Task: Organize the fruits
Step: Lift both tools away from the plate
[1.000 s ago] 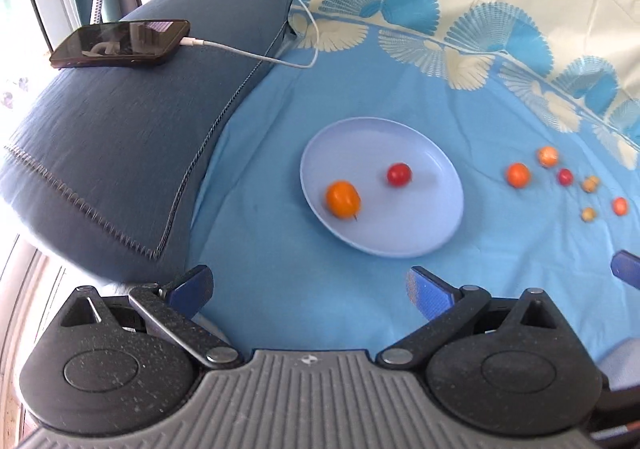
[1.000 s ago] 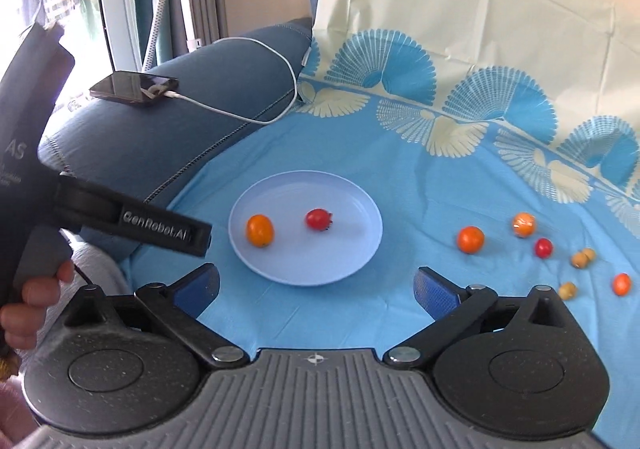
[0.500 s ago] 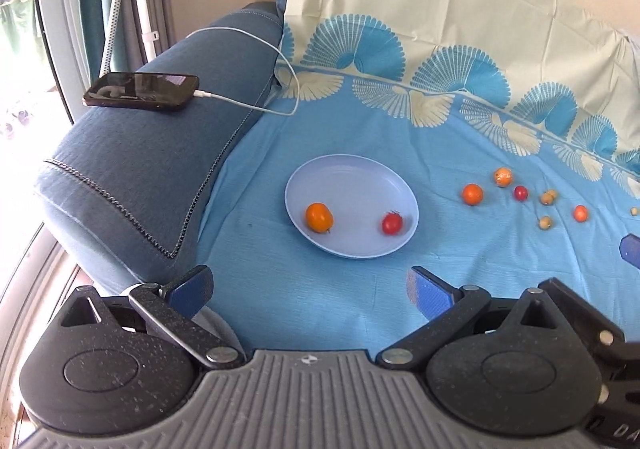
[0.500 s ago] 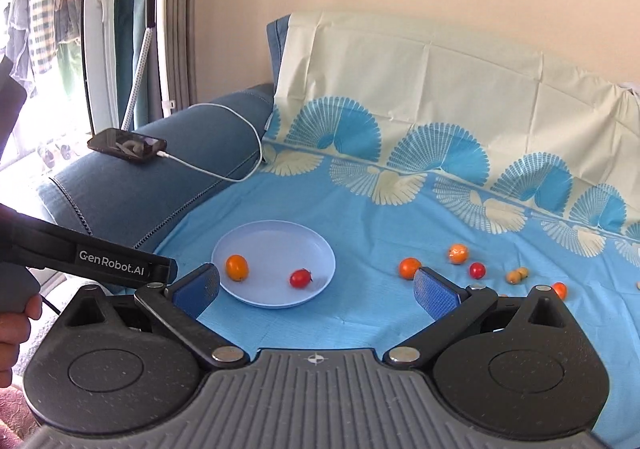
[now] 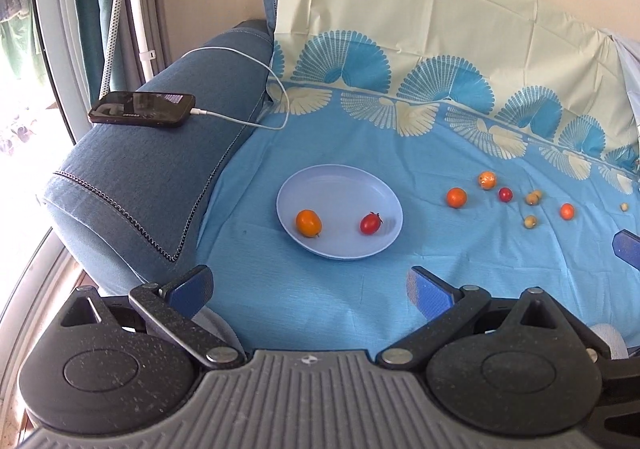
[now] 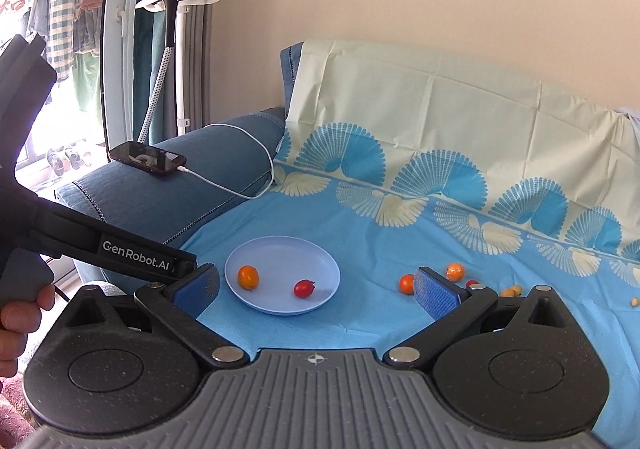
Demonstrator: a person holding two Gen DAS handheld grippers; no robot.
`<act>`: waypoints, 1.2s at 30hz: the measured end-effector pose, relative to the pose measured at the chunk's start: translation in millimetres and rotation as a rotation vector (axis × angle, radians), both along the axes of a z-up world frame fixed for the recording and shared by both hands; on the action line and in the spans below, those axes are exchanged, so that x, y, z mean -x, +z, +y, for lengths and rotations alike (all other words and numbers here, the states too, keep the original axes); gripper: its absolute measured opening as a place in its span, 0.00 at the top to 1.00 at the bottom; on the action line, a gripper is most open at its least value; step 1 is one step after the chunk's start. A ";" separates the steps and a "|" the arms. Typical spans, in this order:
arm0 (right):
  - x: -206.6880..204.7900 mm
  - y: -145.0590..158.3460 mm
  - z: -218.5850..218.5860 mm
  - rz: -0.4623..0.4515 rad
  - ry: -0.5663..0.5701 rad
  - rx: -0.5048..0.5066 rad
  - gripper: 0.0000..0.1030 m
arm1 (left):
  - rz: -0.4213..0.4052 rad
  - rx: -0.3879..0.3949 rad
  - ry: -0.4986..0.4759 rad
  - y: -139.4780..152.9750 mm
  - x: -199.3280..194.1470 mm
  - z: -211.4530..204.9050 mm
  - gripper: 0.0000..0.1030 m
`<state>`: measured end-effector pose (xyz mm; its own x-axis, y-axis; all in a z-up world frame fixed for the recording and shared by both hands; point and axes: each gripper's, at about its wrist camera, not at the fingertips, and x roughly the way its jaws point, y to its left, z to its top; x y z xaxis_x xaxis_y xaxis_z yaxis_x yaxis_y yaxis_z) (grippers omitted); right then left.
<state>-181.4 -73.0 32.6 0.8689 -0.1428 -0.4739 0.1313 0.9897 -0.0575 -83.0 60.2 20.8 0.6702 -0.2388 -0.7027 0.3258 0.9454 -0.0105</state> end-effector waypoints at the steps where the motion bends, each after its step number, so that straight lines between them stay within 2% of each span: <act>1: 0.3 0.3 -0.1 -0.001 -0.002 -0.002 0.01 | -0.001 -0.001 0.001 0.0 0.1 0.4 0.00; 24: -2.9 -4.8 -1.1 0.016 -0.005 -0.025 0.01 | 0.023 -0.017 -0.002 -6.1 -5.8 1.4 0.00; 36: -13.1 -12.5 -7.9 0.044 -0.012 -0.049 0.01 | 0.051 -0.051 -0.013 -16.3 -16.6 -7.9 0.00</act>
